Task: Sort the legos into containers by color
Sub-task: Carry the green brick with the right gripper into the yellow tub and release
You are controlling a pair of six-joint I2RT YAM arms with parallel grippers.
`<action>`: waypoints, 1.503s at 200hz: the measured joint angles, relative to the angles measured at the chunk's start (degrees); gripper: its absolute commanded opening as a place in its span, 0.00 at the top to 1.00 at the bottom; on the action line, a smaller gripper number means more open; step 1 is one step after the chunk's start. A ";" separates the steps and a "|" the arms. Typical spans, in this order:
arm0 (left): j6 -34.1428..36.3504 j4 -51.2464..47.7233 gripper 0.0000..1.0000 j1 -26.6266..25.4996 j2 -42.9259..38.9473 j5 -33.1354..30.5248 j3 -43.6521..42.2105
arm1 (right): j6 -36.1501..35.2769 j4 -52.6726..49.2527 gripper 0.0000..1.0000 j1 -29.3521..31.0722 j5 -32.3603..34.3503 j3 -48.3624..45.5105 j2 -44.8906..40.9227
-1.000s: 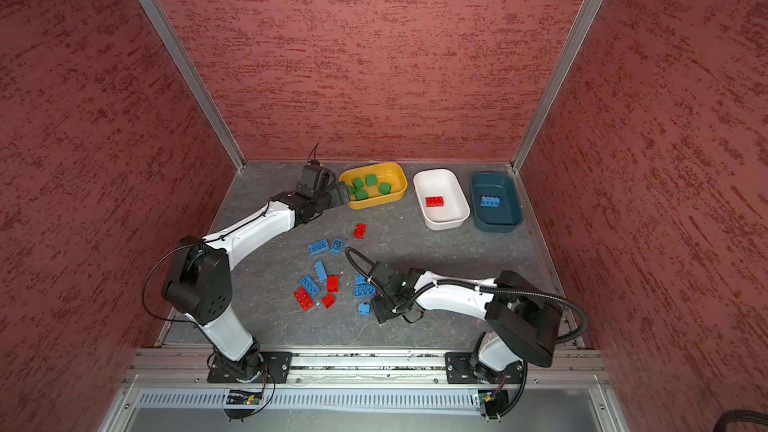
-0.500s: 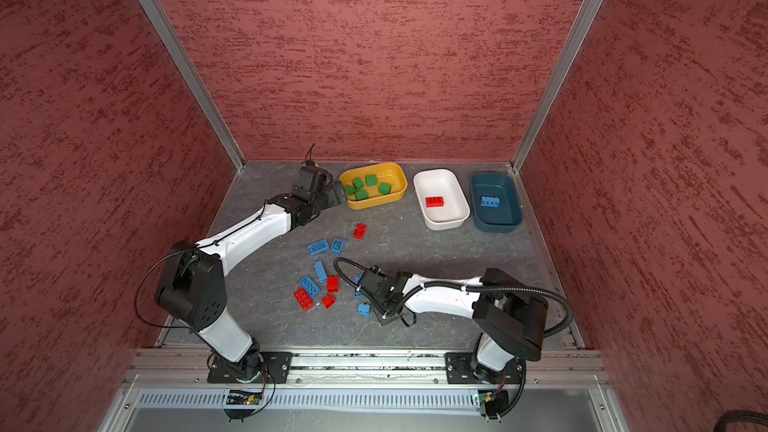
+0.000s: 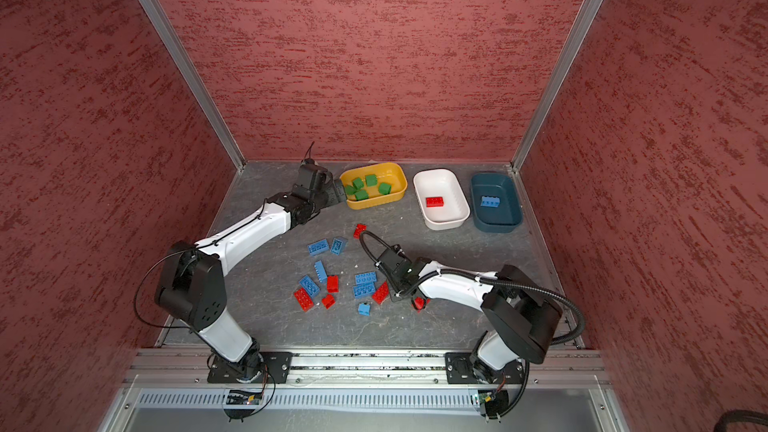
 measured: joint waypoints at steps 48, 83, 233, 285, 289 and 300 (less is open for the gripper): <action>-0.22 -0.81 0.01 0.00 0.04 0.09 0.50 | -4.55 7.58 0.72 -10.88 -1.20 4.02 2.29; -0.59 -2.19 0.01 0.00 -0.13 0.04 -0.24 | -8.76 14.97 0.72 -14.67 -3.13 12.46 7.96; -4.24 -12.57 0.00 3.17 -13.62 -2.29 -14.51 | -13.99 25.86 0.59 -25.35 -11.82 54.03 39.21; -4.26 -13.81 0.01 3.17 -12.98 -2.29 -14.51 | -12.52 20.11 0.26 -25.49 -12.07 64.92 46.29; -4.26 -13.81 0.01 3.15 -12.76 -2.21 -14.51 | -12.46 20.02 0.25 -25.49 -12.17 64.94 46.16; -4.26 -13.81 0.01 3.15 -12.28 -1.81 -14.51 | -12.50 19.76 0.23 -25.49 -12.63 64.65 45.70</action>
